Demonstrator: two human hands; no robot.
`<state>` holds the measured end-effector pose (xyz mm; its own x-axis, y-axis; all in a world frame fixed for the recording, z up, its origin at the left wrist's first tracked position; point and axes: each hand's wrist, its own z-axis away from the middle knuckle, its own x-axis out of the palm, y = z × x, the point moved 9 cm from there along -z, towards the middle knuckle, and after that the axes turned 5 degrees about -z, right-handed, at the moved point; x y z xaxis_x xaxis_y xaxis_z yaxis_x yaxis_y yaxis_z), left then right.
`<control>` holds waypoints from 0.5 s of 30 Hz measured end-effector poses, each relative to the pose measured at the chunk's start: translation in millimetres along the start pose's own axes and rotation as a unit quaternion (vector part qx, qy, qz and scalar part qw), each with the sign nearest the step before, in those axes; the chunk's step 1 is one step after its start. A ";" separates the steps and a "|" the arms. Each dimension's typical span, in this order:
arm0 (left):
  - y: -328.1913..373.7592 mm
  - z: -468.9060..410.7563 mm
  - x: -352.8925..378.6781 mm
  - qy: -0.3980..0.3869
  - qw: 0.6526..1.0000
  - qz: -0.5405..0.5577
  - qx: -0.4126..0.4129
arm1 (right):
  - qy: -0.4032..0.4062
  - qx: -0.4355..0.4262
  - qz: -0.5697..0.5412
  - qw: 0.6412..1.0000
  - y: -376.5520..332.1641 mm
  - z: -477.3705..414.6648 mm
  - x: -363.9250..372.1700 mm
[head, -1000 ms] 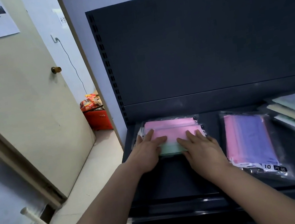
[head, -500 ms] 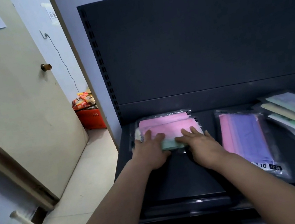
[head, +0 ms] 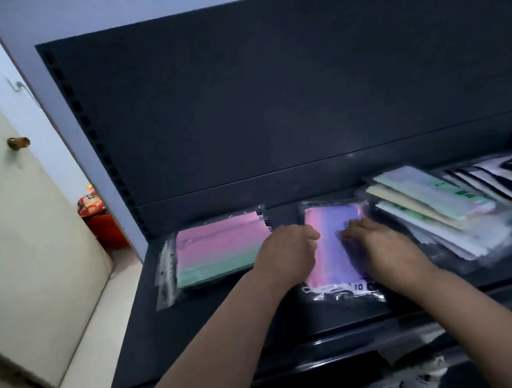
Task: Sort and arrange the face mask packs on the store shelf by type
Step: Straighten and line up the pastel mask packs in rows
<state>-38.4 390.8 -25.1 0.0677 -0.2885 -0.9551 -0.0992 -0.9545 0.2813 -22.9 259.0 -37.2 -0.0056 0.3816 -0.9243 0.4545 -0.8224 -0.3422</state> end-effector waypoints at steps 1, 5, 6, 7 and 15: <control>9.7 -4.8 8.6 -0.021 1.000 -0.013 -0.005 | -0.020 0.008 -0.005 1.000 12.0 5.3 -0.5; 37.0 -14.4 36.5 -0.097 0.991 -0.065 -0.058 | -0.092 0.027 -0.024 0.995 42.4 21.2 -0.6; 42.1 -17.0 39.0 -0.103 0.989 -0.075 -0.072 | -0.086 0.020 -0.032 0.996 46.1 21.8 -4.2; 45.7 -19.7 39.5 -0.103 0.987 -0.087 -0.083 | -0.073 0.015 -0.034 0.997 50.1 21.3 -8.5; 53.6 -14.5 33.8 -0.095 0.976 -0.139 -0.139 | -0.073 -0.008 0.013 0.997 64.8 14.3 -14.0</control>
<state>-27.1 328.8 -41.0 -0.1343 -0.0224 -0.9907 0.1719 -0.9851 -0.0010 -6.1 194.3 -48.9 -0.1231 0.2934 -0.9480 0.4698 -0.8242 -0.3161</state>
